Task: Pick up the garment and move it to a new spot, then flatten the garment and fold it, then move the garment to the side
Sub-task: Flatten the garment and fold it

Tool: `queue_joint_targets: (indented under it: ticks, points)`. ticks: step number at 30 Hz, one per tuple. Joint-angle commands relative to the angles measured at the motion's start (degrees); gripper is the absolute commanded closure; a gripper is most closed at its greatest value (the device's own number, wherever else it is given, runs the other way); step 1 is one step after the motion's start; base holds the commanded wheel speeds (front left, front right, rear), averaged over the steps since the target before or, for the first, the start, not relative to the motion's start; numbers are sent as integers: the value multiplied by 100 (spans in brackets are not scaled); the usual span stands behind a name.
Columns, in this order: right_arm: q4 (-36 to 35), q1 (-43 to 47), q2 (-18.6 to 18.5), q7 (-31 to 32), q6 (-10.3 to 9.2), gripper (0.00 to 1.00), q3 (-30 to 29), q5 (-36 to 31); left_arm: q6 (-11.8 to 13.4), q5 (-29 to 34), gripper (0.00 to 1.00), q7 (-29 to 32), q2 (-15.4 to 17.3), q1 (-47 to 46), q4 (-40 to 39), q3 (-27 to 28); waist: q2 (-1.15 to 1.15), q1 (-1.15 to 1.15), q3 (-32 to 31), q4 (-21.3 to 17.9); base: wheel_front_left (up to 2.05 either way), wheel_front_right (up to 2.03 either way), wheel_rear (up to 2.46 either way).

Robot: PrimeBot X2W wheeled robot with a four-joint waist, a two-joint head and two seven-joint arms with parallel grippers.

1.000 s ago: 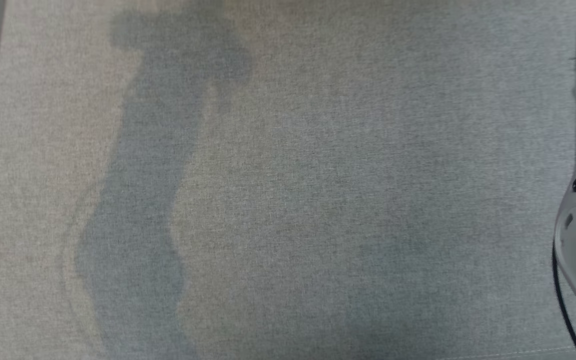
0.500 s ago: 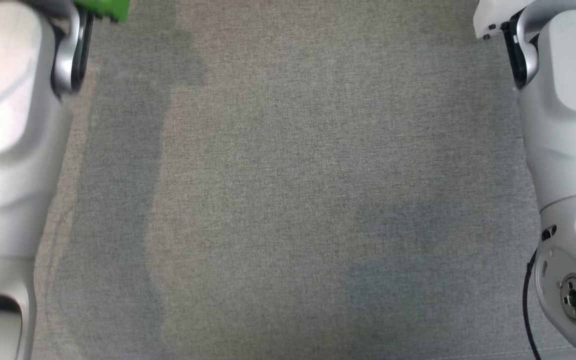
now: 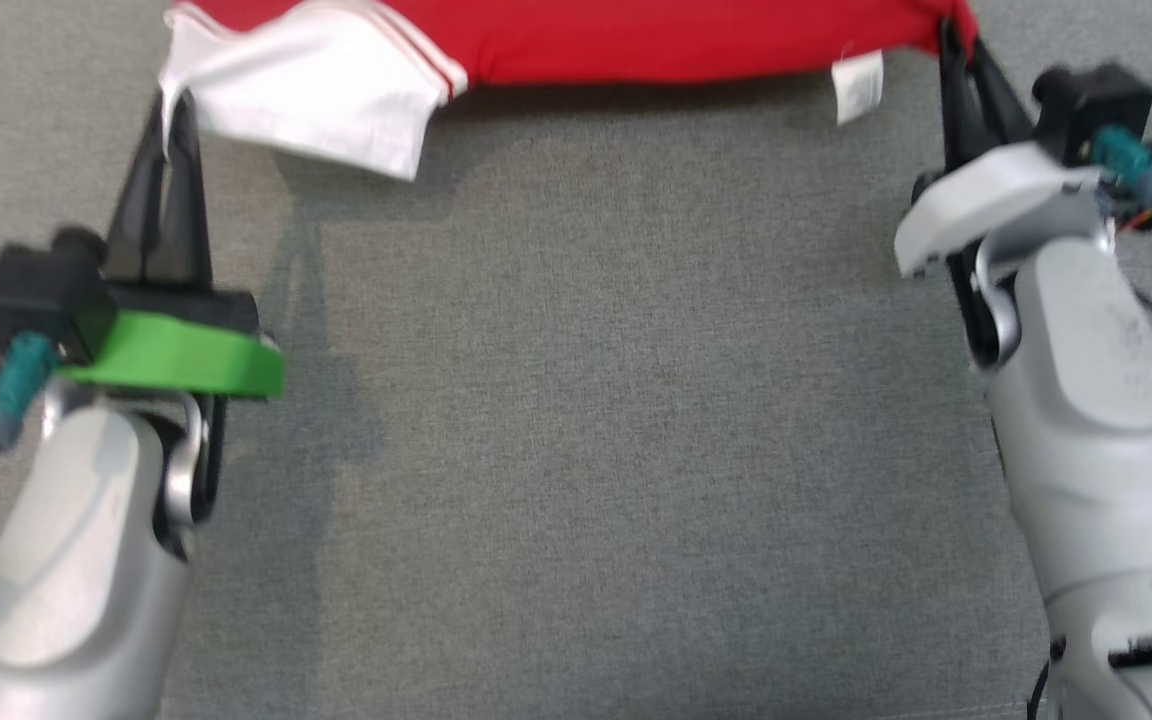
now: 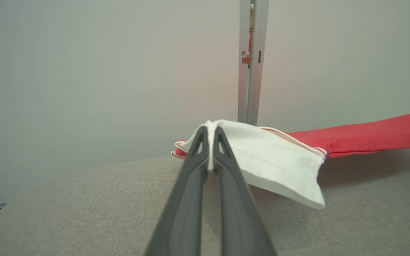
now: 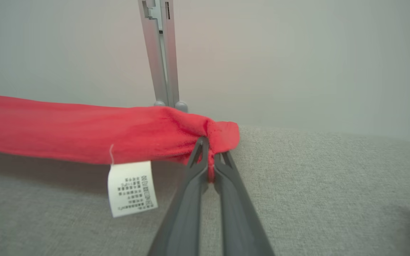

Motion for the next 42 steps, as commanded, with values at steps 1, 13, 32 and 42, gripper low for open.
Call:
queue_joint_targets:
  ticks: [1, 13, 32, 42]
  points:
    - [-148, 327, -42, -23, -9, 100, 43, 2, 62, 40, 100, -16, -5, 297, -145, 19, 0, 0, -431, 50, 0, 0, 0]
    - [-2462, 2837, -41, 694, -9, 100, -94, 396, 442, -112, 100, 160, 173, 2300, -1416, 10, 0, 0, -1552, 176, 0, 0, 0]
    - [-5327, 5828, -22, 2433, -9, 100, -463, 504, 956, -98, 100, 1153, 644, 4185, -3118, -240, 0, 0, -2144, 324, 0, 0, 0]
    - [-4238, 5540, -21, 2530, -10, 100, -182, 594, 400, -401, 100, 924, 426, 3763, -1748, -537, 0, 0, -2071, 159, 0, 0, 0]
